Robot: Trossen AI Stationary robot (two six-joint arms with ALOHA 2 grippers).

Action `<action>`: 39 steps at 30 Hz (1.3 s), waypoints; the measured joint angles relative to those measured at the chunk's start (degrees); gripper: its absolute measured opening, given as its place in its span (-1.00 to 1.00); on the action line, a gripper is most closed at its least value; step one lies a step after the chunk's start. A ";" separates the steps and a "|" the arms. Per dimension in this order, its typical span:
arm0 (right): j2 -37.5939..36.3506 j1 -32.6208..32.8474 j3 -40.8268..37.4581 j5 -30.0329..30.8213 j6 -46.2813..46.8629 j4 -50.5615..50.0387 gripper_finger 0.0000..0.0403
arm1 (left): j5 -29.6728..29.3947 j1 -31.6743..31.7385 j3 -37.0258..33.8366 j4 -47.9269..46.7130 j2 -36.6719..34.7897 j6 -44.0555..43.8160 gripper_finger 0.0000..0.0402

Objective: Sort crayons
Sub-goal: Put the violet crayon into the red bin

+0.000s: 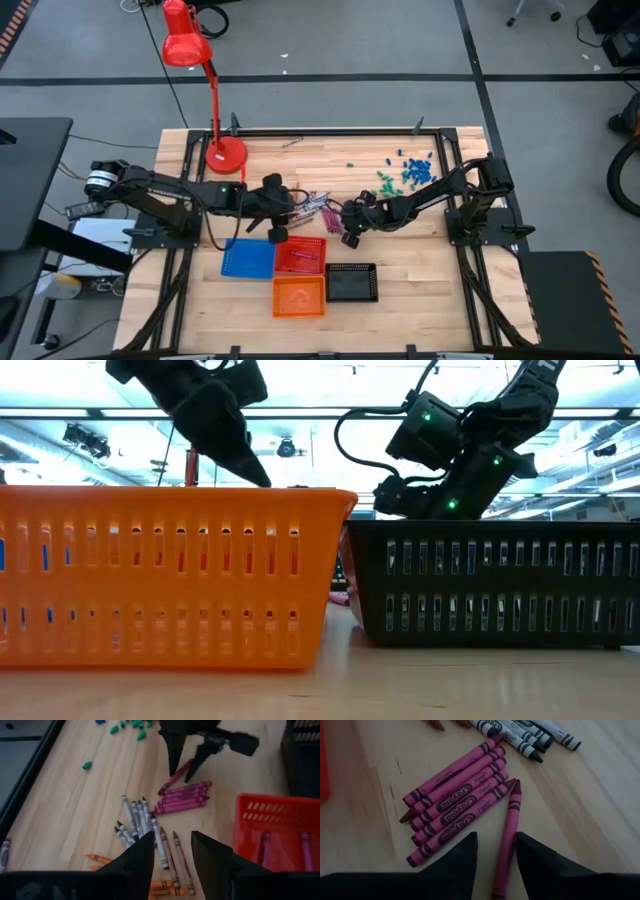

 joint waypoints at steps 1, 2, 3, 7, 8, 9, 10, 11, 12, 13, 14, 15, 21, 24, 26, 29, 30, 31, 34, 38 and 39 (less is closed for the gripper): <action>-0.03 0.01 -0.01 -0.03 -0.32 -0.02 -0.39 | 0.05 0.00 0.00 0.04 0.02 0.00 -0.29; -0.03 0.01 -0.01 -0.45 -0.53 -0.05 -0.44 | 0.02 0.03 0.00 -0.01 0.02 0.00 -0.29; -0.05 -0.01 -0.01 -0.93 -0.69 -0.21 -0.49 | -0.01 0.04 0.00 0.07 0.02 -0.01 -0.29; -0.03 -0.03 -0.01 -1.32 -1.13 -0.70 -0.71 | -0.03 0.04 0.00 0.11 0.02 -0.47 -0.29; -0.01 -0.03 -0.05 -1.36 -1.60 -0.74 -0.76 | -0.03 0.04 0.00 0.25 0.02 -0.22 -0.29; -0.01 -0.03 -0.07 -1.36 -1.93 -0.71 -0.81 | -0.03 0.04 0.00 0.29 0.02 0.05 -0.29; -0.01 -0.03 -0.08 -1.39 -2.04 -0.72 -0.85 | -0.03 0.04 0.00 0.29 0.02 0.09 -0.29; -0.07 -0.03 -0.08 -1.33 -2.06 -0.76 -0.88 | -0.03 0.04 0.00 0.29 0.02 0.09 -0.29; -0.39 -0.03 -0.12 -1.27 -2.16 -0.78 -0.91 | -0.03 0.04 0.00 0.31 0.02 0.11 -0.29; -0.38 -0.05 -0.17 -1.29 -2.45 -0.76 -0.92 | -0.03 0.04 0.00 0.31 0.02 0.16 -0.29; -0.77 -0.05 -0.19 -1.27 -2.65 -0.81 -0.92 | -0.01 0.04 0.00 0.33 0.02 0.26 -0.29; -1.14 -0.07 -0.22 -1.27 -2.95 -1.11 -0.92 | -0.03 0.04 0.00 0.44 0.02 0.26 -0.29; -4.96 -0.11 -0.67 -1.05 -4.95 -2.17 -0.88 | 2.73 0.04 0.00 2.62 0.12 1.27 -0.30; -6.22 0.87 -0.49 -1.06 -7.27 1.55 -0.87 | 5.80 -0.26 0.00 4.72 1.11 4.05 -0.30; -6.46 1.71 -0.49 -1.29 -9.05 4.42 -0.87 | 5.98 -0.62 0.10 7.68 2.47 5.20 -0.29; -6.63 2.91 -0.46 -1.38 -11.59 8.99 -0.87 | 5.97 -1.00 0.10 9.54 4.76 6.45 -0.27; -6.63 3.20 -0.43 -1.44 -12.22 9.66 -0.87 | 5.96 -1.03 0.18 10.19 5.65 6.51 -0.25; -6.63 3.45 -0.43 -1.51 -12.57 10.20 -0.87 | 5.96 -1.03 0.27 11.23 6.47 6.51 -0.23; -6.64 3.69 -0.43 -1.55 -13.44 11.61 -0.87 | 5.76 -1.01 0.38 13.29 8.06 6.59 -0.12; -6.67 3.80 -0.28 -2.38 -14.19 13.30 -0.87 | 5.77 -0.76 0.35 15.06 9.78 6.69 0.05; -6.79 3.82 -0.30 -3.07 -14.42 13.49 -0.87 | 5.76 -0.76 0.37 14.81 10.03 6.75 0.08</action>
